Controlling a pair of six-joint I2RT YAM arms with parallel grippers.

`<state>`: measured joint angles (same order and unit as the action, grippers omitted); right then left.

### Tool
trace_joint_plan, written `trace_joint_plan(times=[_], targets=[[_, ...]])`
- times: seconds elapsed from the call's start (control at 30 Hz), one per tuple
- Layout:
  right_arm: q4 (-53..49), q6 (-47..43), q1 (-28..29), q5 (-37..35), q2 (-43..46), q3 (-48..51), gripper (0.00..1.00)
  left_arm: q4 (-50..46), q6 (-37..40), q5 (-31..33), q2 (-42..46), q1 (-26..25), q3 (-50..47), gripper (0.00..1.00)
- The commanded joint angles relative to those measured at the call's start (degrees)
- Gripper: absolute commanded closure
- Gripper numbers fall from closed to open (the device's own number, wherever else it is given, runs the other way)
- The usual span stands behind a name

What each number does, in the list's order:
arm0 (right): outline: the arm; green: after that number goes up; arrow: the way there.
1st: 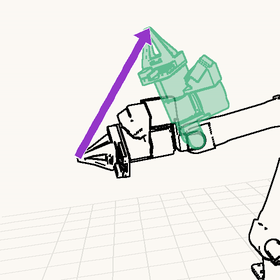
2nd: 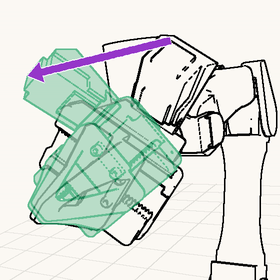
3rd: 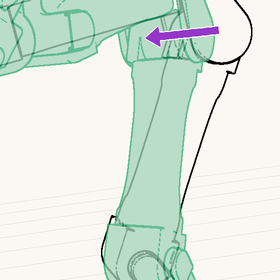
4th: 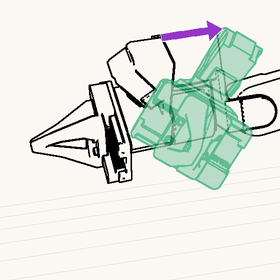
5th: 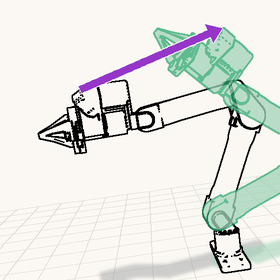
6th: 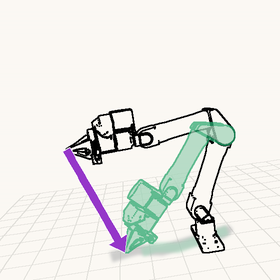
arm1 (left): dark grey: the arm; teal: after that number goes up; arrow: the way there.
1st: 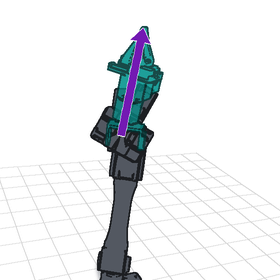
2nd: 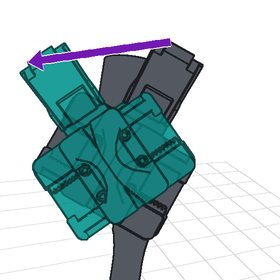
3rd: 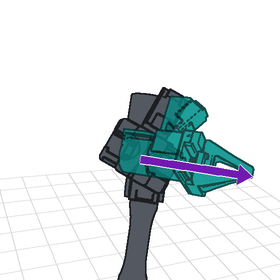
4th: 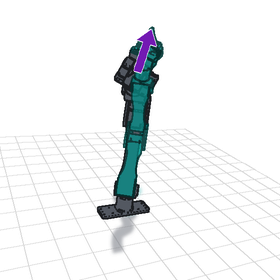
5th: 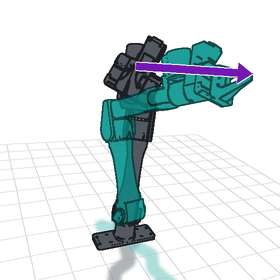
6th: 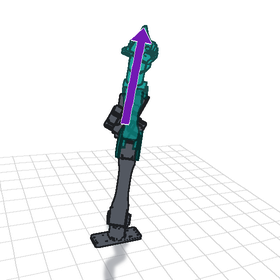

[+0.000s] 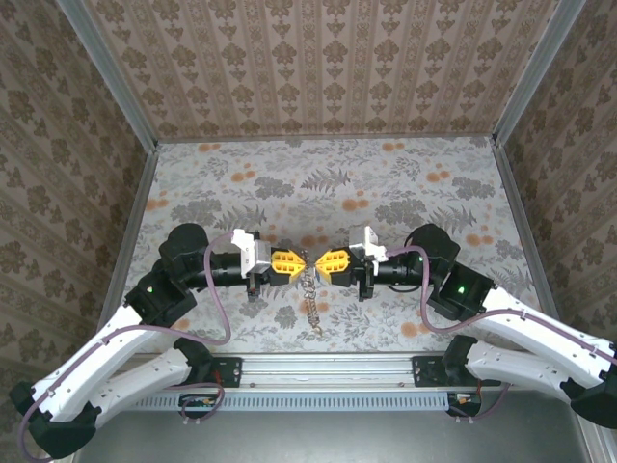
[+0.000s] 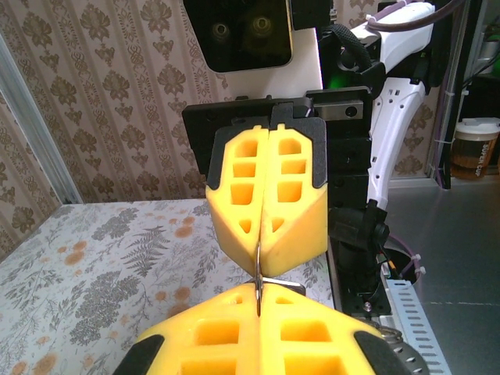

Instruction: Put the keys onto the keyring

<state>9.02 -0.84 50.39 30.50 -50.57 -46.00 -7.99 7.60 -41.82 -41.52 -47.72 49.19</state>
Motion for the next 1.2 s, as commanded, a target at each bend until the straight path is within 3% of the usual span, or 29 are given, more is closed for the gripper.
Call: trace_joint_plan(times=[0.0, 1.17], targets=[[2.1, 0.3, -0.4, 1.2, 0.5, 0.7, 1.00, 1.5, 0.8, -0.7, 0.9, -0.6, 2.4, 1.00], [5.7, 1.4, -0.4, 5.0, -1.1, 1.1, 1.00, 2.5, 0.5, -0.6, 0.7, -0.6, 2.0, 1.00]])
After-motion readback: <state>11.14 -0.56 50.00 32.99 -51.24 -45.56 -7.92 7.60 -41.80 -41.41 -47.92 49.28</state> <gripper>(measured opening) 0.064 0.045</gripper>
